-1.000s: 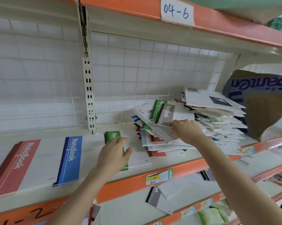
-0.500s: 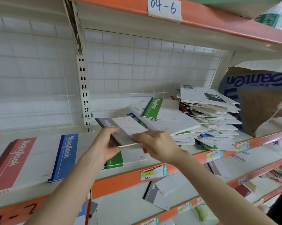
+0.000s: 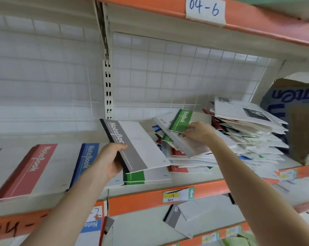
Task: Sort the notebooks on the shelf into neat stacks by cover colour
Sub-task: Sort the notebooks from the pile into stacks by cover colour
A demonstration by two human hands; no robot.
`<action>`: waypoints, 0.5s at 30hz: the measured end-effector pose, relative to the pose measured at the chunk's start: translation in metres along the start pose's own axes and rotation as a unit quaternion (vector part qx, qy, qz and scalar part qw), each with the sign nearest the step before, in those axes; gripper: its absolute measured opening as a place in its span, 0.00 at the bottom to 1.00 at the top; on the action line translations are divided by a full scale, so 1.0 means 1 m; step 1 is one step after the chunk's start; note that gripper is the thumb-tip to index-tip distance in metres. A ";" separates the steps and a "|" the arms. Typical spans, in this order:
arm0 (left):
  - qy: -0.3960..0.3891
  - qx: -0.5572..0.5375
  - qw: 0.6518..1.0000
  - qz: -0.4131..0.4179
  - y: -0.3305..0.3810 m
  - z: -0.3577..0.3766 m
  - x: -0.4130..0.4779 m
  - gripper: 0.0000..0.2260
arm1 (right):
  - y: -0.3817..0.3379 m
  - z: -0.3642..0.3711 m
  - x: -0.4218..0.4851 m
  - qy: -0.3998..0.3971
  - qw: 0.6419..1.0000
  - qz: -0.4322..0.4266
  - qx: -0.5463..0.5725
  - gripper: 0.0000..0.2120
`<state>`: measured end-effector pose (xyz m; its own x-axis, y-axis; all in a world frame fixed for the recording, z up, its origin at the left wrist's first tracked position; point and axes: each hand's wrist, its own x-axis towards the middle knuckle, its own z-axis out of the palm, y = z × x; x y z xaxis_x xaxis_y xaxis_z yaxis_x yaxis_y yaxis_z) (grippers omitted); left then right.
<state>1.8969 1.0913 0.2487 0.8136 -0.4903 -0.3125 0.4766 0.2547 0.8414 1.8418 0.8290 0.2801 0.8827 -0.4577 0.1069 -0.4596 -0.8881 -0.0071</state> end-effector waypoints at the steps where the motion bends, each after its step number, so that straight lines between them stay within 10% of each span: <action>1: -0.001 -0.004 1.000 0.003 0.001 0.000 0.000 0.10 | 0.002 0.000 0.000 0.017 1.000 0.005 0.001 0.17; 11: -0.005 -0.027 1.000 0.003 -0.001 -0.005 -0.001 0.10 | 0.009 0.007 -0.010 0.142 0.986 -0.022 -0.090 0.12; 15: -0.005 -0.033 0.999 -0.001 -0.002 0.003 0.001 0.08 | 0.001 0.009 -0.023 0.267 0.946 -0.180 -0.041 0.12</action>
<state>1.8958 1.0879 0.2475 0.8093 -0.4989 -0.3100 0.4997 0.3074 0.8098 1.8217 0.8388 0.2682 0.8180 -0.0192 0.5748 -0.1637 -0.9659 0.2008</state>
